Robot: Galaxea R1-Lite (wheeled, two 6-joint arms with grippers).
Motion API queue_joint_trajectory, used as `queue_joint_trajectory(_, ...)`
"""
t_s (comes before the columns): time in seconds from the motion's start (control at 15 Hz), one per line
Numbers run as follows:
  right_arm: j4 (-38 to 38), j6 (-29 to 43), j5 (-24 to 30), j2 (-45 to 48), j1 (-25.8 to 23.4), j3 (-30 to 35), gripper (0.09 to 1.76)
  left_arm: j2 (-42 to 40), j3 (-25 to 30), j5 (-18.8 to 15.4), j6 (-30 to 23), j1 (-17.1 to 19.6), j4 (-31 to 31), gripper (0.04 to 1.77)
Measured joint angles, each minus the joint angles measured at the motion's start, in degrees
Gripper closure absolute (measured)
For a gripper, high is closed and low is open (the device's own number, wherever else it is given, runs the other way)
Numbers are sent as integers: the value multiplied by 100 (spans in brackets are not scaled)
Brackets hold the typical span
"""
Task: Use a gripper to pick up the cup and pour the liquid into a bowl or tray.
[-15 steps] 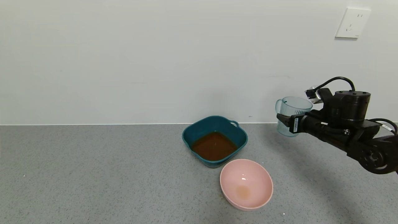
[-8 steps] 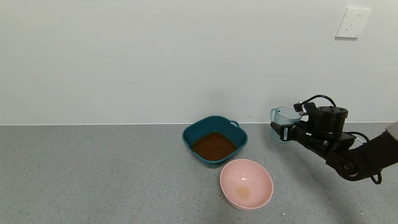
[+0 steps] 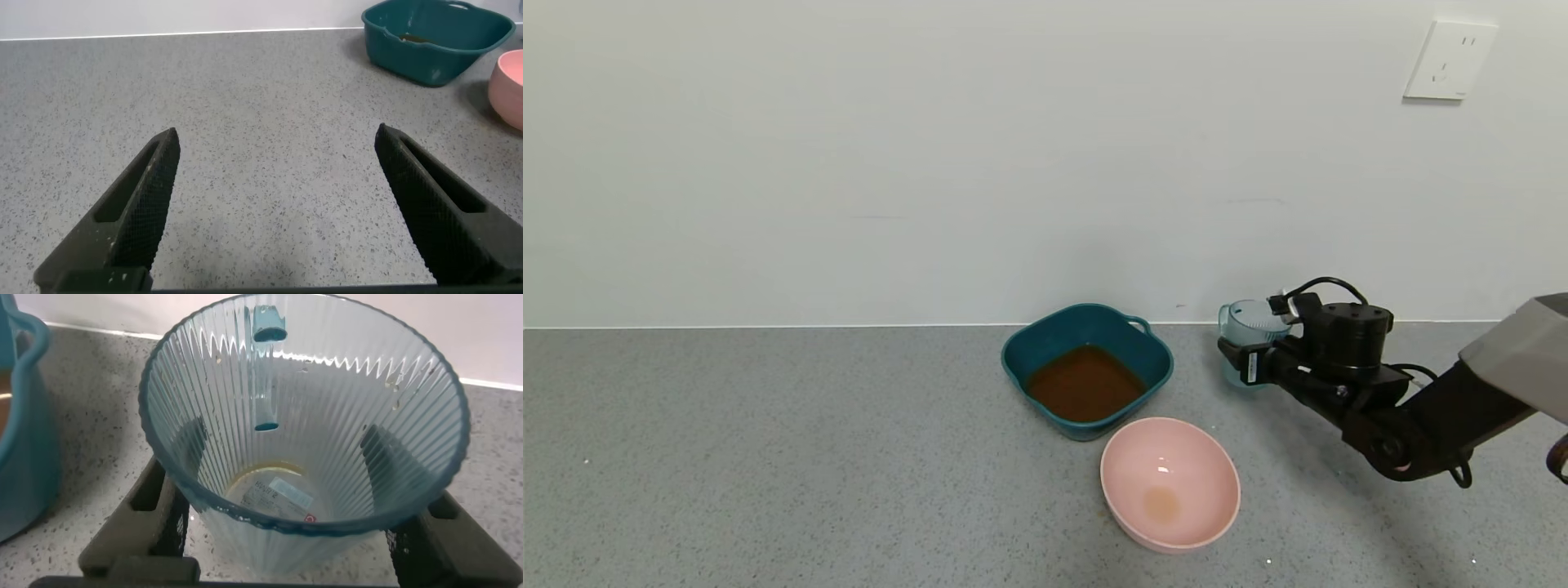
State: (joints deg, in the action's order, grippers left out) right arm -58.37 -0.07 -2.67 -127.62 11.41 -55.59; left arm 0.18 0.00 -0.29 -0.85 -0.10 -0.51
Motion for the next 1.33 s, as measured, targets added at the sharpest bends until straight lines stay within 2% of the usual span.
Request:
queue_joint_trajectory(0.8, -37, 0, -61, -336, 41, -193, 50, 0, 0, 0, 0, 0, 0, 9)
queue_joint_trajectory(0.93, -39, 0, -66, -344, 38, -190, 39, 0, 0, 2, 0, 0, 0, 9)
queue_joint_trajectory(1.33, -45, 0, -63, -333, 40, -174, 26, 0, 0, 0, 0, 0, 0, 9)
